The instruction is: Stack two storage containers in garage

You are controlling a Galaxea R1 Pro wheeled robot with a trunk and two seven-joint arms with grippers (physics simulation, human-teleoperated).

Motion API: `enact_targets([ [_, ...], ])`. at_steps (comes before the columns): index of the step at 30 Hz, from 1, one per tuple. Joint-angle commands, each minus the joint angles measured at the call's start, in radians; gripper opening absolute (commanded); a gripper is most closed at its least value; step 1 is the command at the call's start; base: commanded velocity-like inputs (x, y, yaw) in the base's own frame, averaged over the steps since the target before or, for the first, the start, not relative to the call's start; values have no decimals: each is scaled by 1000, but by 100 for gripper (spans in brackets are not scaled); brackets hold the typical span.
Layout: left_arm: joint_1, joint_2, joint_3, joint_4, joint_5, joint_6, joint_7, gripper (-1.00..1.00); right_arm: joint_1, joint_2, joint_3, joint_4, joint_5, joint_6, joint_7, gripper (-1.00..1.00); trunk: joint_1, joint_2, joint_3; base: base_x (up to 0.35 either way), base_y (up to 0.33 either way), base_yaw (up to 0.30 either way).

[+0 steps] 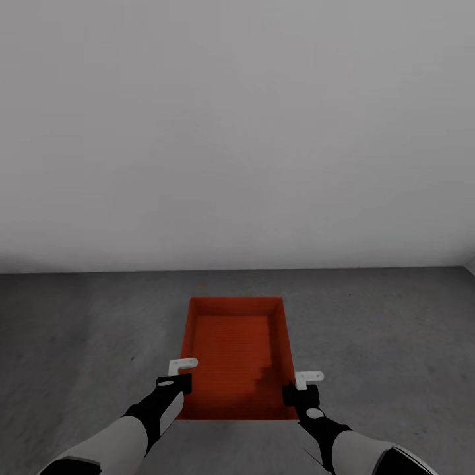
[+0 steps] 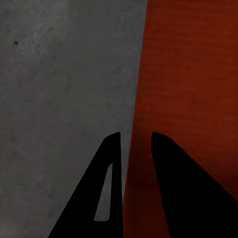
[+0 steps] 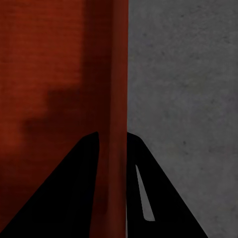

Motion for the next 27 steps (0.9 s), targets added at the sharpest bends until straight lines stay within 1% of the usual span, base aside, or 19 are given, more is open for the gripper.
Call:
enact_targets([
  [1, 0, 0, -6, -3, 15, 6, 8, -100, -1, 1, -61, 0, -10, -4, -2, -100, 4, -8, -4, 0, 0, 0],
  [9, 0, 0, -6, -3, 15, 6, 8, -100, -1, 1, -61, 0, -11, -4, -2, -100, 35, -64, -29, 0, 0, 24],
  [19, 0, 0, -6, -3, 15, 5, 8, -100, -1, 1, -61, 0, -10, -4, -2, -100, 73, -134, -60, 0, 0, 205],
  [27, 0, 0, -6, -3, 15, 5, 8, -100, -1, 1, -61, 0, -11, -4, -2, -100, 104, -190, -85, 0, 0, 19],
])
